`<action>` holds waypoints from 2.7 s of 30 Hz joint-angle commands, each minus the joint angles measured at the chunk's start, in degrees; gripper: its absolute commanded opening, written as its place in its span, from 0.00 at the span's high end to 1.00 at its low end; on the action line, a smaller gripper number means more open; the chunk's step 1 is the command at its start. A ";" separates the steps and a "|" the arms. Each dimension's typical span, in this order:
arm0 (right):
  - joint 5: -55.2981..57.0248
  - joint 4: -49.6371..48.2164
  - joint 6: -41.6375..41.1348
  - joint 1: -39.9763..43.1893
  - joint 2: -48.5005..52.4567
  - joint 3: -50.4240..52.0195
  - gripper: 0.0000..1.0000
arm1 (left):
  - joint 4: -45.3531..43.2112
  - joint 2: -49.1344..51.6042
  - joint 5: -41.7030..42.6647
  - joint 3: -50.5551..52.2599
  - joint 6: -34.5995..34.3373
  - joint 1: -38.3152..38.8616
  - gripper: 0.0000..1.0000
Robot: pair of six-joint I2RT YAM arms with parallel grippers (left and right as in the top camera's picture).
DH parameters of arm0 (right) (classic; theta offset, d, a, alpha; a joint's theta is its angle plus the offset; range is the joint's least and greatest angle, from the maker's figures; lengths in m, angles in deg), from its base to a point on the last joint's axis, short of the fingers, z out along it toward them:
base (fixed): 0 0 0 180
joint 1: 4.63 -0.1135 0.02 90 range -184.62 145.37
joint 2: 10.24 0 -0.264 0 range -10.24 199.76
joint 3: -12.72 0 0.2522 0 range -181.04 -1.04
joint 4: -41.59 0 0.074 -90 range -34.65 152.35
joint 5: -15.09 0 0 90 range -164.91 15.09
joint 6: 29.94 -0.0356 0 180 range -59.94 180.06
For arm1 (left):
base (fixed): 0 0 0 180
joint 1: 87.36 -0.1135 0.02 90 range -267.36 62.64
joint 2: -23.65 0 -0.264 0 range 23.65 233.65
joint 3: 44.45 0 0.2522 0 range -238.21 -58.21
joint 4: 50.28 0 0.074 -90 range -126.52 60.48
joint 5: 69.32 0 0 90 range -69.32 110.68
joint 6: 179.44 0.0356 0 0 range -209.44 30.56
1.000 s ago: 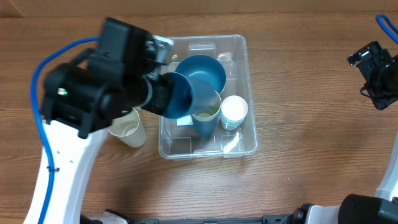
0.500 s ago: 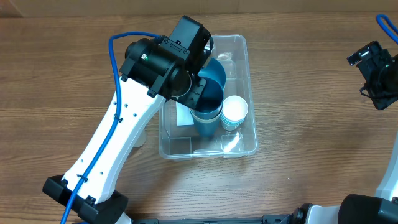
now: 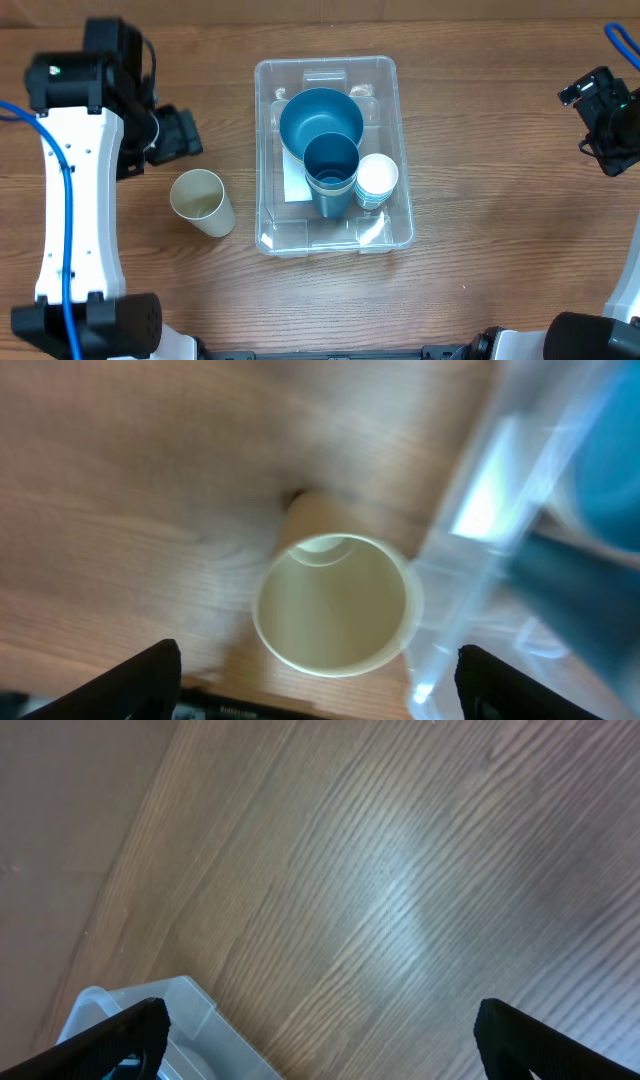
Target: Pack container
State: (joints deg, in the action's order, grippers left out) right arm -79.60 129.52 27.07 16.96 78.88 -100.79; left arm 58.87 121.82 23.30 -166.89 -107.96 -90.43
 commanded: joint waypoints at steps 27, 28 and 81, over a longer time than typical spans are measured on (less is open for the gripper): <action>-0.13 -0.33 -0.26 -0.31 -0.22 -0.76 0.00 | 1.40 -5.03 -0.13 -30.10 10.82 28.48 0.96; -0.13 -0.33 -0.26 -0.31 -0.24 -0.76 0.00 | 1.40 -4.81 -0.33 -30.10 10.82 29.70 0.96; 5.66 -15.72 17.44 -18.86 -42.14 14.47 0.00 | 1.40 -8.46 -10.51 -26.80 -0.81 1.16 0.00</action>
State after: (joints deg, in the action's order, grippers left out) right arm -72.30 118.22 31.28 -1.42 41.81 -94.51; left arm 60.18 113.32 13.13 -192.90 -107.79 -88.97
